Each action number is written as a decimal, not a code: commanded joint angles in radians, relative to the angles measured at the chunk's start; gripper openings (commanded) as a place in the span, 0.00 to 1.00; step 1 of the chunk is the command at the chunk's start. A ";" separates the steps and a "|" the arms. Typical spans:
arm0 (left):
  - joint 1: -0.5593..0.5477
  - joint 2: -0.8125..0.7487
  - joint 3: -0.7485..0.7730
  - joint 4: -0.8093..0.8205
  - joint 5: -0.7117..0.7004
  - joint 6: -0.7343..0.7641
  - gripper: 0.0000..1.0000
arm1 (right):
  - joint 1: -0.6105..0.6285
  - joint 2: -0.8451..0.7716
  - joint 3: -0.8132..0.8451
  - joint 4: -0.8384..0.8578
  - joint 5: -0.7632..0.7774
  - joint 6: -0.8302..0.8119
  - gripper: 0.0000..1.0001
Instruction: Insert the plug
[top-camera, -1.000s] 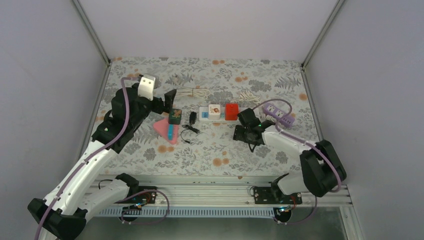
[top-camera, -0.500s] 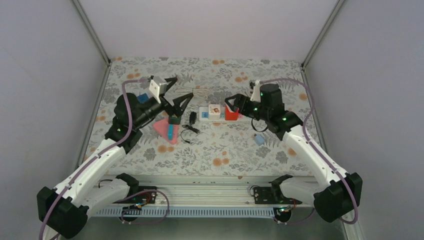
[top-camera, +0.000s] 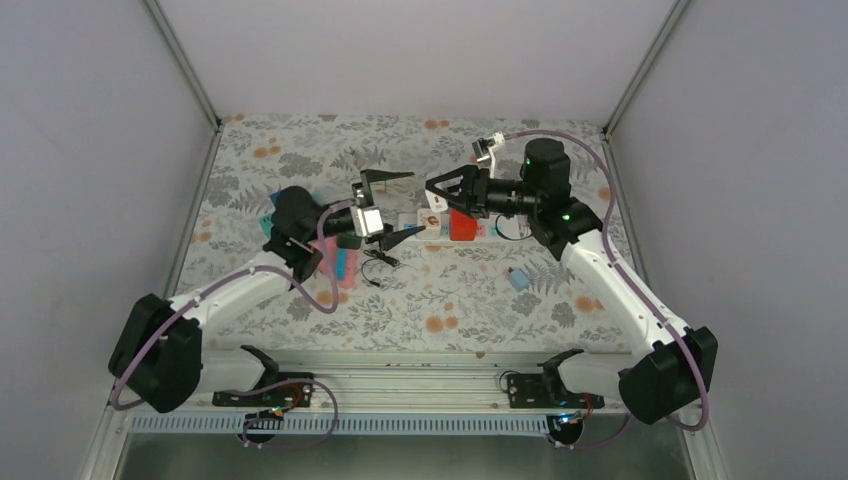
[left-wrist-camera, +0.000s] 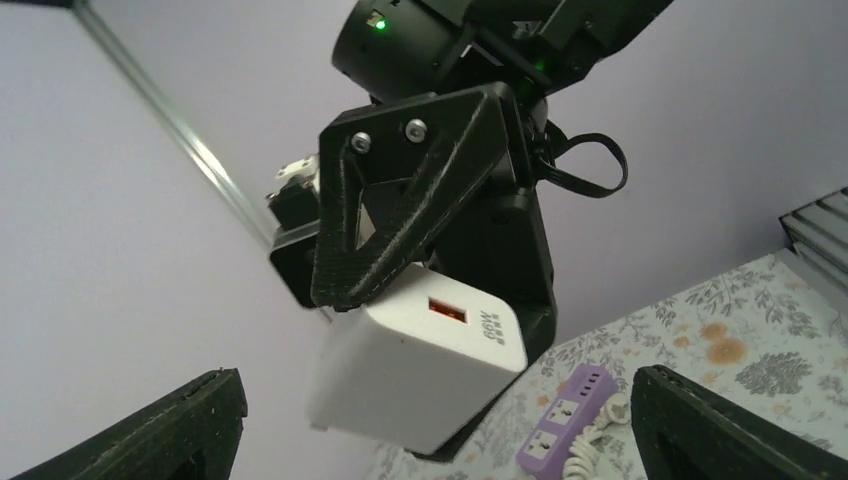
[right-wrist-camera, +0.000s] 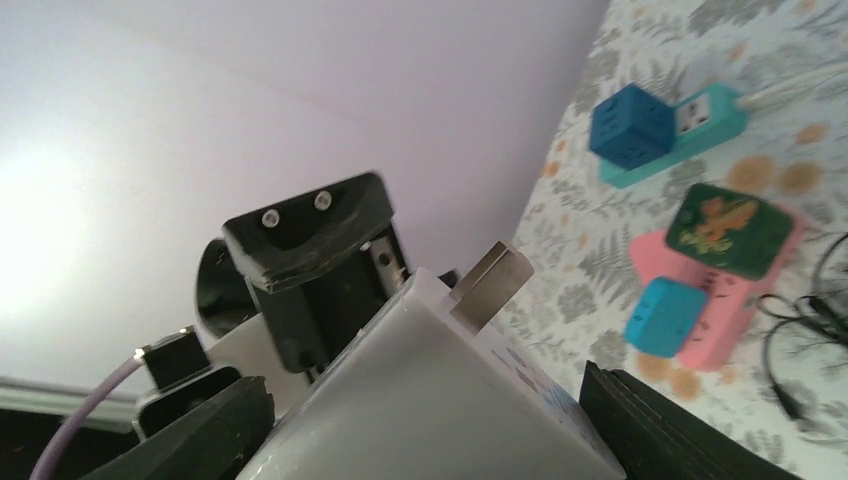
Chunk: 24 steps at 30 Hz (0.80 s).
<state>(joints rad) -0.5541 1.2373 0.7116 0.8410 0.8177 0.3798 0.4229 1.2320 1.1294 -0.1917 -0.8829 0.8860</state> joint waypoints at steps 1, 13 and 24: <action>-0.016 0.062 0.108 -0.025 0.113 0.213 0.95 | -0.007 0.001 0.032 0.112 -0.161 0.103 0.68; -0.035 0.201 0.183 0.093 0.050 0.265 0.82 | -0.007 0.004 0.034 0.134 -0.200 0.153 0.68; -0.047 0.172 0.166 0.058 0.075 0.269 0.61 | -0.007 0.021 0.006 0.134 -0.195 0.158 0.68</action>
<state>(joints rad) -0.5896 1.4368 0.8845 0.8509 0.8467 0.6167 0.4175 1.2373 1.1385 -0.0914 -1.0657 1.0210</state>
